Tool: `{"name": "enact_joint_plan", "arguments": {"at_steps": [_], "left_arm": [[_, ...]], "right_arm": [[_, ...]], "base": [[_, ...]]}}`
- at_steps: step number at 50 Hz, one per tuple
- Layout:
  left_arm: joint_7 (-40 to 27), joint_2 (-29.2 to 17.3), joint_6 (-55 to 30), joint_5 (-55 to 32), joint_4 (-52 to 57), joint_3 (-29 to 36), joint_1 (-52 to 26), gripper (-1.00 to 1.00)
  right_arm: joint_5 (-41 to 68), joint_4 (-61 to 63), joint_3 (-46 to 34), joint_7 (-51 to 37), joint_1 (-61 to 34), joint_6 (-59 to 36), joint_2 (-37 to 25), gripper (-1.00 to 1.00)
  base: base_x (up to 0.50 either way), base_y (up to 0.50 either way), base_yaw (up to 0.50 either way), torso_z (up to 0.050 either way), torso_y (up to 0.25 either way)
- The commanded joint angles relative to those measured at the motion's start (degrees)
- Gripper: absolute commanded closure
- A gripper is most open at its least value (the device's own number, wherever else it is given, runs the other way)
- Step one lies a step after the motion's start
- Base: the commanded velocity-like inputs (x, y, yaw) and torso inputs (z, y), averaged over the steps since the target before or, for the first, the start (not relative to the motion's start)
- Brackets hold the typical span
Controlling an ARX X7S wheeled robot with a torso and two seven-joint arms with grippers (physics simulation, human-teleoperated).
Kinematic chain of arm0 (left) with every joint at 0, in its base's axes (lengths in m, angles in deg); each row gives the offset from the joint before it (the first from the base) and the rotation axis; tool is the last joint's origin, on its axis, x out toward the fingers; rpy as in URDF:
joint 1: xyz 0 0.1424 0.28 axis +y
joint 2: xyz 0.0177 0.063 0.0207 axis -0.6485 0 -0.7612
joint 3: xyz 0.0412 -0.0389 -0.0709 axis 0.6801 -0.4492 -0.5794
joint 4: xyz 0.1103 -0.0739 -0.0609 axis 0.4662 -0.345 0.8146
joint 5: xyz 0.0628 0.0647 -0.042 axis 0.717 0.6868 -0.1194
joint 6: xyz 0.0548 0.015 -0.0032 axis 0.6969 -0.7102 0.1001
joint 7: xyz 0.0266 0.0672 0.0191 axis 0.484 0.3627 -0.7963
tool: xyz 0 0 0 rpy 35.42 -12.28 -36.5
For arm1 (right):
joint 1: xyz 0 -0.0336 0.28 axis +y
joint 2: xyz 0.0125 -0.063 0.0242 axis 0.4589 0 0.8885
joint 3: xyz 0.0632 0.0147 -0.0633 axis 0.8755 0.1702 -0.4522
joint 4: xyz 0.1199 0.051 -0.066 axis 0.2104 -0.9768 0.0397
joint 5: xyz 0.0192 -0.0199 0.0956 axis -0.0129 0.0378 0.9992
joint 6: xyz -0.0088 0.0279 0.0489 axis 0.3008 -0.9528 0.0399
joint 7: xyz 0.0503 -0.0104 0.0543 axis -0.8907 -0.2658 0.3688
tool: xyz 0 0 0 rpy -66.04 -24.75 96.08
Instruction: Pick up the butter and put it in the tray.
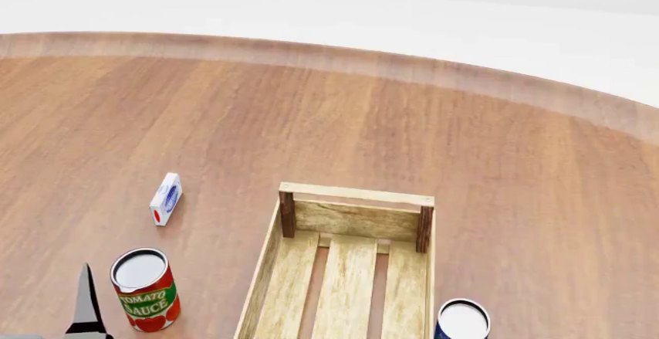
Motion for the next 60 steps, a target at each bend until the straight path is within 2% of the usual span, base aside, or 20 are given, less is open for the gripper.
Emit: {"name": "enact_joint_plan", "arguments": {"at_steps": [1,9,18,29,35,38,42,48,52,53,60], "left_arm": [[2.0,0.9,2.6,-0.2,-3.3,-1.3,-0.4,-1.00],[1.7,0.7,2.5,-0.5,-2.9,-1.4,-0.3,-1.00],[1.6,0.6,2.4,-0.8,-2.9,-1.5,-0.4,-1.00],[1.5,0.4,2.4,-1.2,-2.9,-1.6,-0.6,-1.00],[1.5,0.3,2.5,-1.4,-2.9,-1.7,-0.6,-1.00],[1.5,0.3,2.7,-1.3,-3.2,-1.6,-0.6,-1.00],[1.4,0.3,2.7,-1.5,-3.2,-1.6,-0.6,-1.00],[1.4,0.2,2.9,-1.6,-3.5,-1.7,-0.7,-1.00],[1.4,0.2,3.0,-1.5,-3.5,-1.5,-0.7,-1.00],[1.3,0.1,2.8,-1.7,-3.3,-1.7,-0.7,-1.00],[1.1,0.0,2.8,-1.7,-3.1,-1.4,-0.6,-1.00]], "right_arm": [[-4.1,-7.3,0.7,-1.5,-5.4,13.0,0.0,1.00],[-2.5,-14.0,-0.1,-4.2,-4.5,23.0,0.0,1.00],[3.4,-18.8,1.4,-5.3,-5.9,29.2,0.0,1.00],[12.3,-20.8,5.9,-1.1,-10.3,26.9,1.1,1.00],[16.9,-22.0,10.1,1.9,-19.7,14.2,9.2,1.00],[17.4,-22.0,11.2,0.4,-23.8,10.5,12.1,1.00],[18.1,-23.6,11.3,-1.5,-29.4,3.7,16.0,1.00],[17.6,-26.8,8.7,0.5,-38.2,-5.6,24.2,1.00],[17.7,-30.1,8.2,0.8,-40.0,-6.1,28.2,1.00],[16.9,-33.6,7.2,0.2,-42.5,-7.3,32.8,1.00],[16.3,-37.2,5.9,-0.1,-47.0,-9.7,38.6,1.00]], "base": [[0.00,0.00,0.00,0.000,0.000],[0.00,0.00,0.00,0.000,0.001],[0.00,0.00,0.00,0.001,0.001],[0.00,0.00,0.00,0.000,0.001],[0.00,0.00,0.00,0.000,0.000],[0.00,0.00,0.00,0.003,0.003],[0.00,0.00,0.00,0.000,0.000],[0.00,0.00,0.00,0.000,0.002],[0.00,0.00,0.00,0.000,0.000],[0.00,0.00,0.00,0.000,0.000],[0.00,0.00,0.00,0.001,0.001]]}}
